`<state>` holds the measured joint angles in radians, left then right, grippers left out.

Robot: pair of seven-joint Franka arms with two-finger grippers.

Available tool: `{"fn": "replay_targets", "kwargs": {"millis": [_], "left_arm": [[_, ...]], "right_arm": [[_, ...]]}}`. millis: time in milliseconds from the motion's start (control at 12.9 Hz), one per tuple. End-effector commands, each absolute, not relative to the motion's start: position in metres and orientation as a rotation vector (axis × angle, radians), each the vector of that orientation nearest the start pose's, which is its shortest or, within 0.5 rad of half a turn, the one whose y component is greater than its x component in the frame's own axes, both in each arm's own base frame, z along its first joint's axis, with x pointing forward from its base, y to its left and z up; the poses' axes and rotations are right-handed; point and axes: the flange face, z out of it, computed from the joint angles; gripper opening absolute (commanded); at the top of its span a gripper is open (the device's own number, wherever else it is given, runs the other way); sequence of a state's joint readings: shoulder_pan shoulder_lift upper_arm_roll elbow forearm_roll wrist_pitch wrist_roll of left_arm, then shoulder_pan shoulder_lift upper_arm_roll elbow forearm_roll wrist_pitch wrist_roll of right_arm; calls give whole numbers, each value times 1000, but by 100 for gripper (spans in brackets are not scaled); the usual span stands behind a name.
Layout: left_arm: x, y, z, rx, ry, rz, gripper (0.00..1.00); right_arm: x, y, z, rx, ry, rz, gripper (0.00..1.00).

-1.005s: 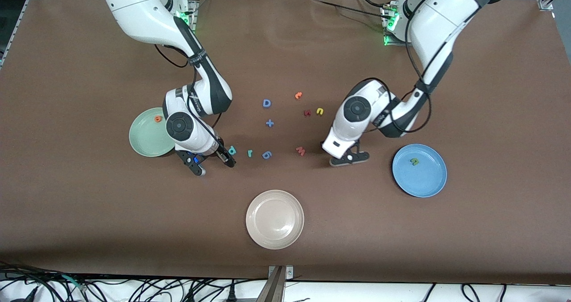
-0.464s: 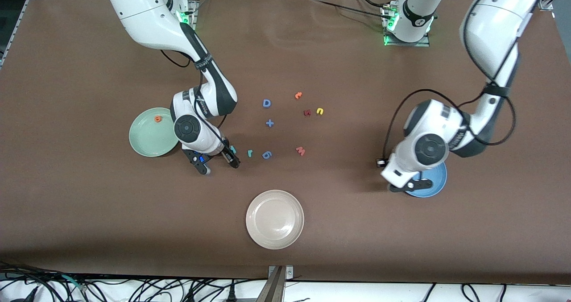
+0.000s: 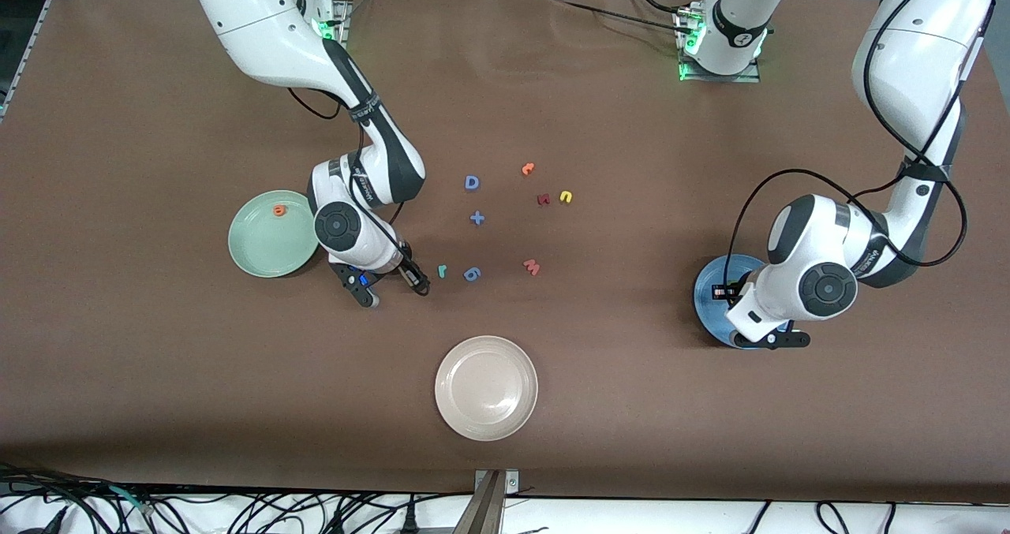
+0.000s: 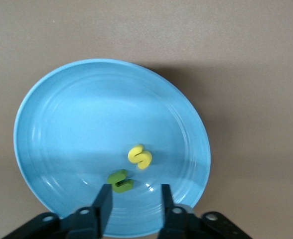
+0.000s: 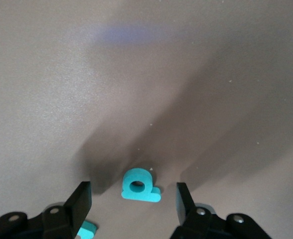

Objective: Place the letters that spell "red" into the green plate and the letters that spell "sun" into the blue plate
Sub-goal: 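Grasp the teal p with the right gripper while the left gripper reaches the yellow u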

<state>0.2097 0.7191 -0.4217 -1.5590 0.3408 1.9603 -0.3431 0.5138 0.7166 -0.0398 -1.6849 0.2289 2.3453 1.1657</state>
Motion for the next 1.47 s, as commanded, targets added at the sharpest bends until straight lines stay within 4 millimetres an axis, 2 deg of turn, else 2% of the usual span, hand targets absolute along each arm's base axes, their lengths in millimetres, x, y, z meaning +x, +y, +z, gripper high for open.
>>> {"fn": "replay_targets", "kwargs": {"millis": [0, 77, 232, 387, 541, 619, 851, 928, 1083, 1315, 1392], "left_arm": [[667, -98, 236, -3038, 37, 343, 100], [667, -106, 237, -3052, 43, 338, 100], [659, -144, 239, -3072, 78, 344, 100], [646, -190, 247, -3115, 47, 349, 100], [620, -226, 251, -3144, 53, 295, 100], [601, -242, 250, -3162, 56, 236, 100], [545, -280, 234, -3175, 94, 177, 100], [532, -291, 228, -3156, 113, 179, 100], [506, -315, 216, -3128, 111, 165, 100], [471, -342, 202, -3145, 126, 135, 100], [463, -344, 199, -3141, 126, 114, 100]], "right_arm": [[597, 317, 175, -2794, 1281, 217, 75], [598, 316, 175, -2794, 1281, 217, 67], [597, 316, 173, -2797, 1280, 220, 50], [597, 316, 173, -2803, 1270, 222, 40], [596, 316, 170, -2811, 1259, 224, 17], [597, 315, 171, -2814, 1254, 219, 10], [601, 312, 180, -2812, 1253, 212, 9], [602, 310, 185, -2818, 1255, 223, 9], [609, 301, 208, -2851, 1212, 269, 9], [620, 261, 254, -2913, 1110, 351, 9], [622, 242, 266, -2945, 1072, 384, 9]]}}
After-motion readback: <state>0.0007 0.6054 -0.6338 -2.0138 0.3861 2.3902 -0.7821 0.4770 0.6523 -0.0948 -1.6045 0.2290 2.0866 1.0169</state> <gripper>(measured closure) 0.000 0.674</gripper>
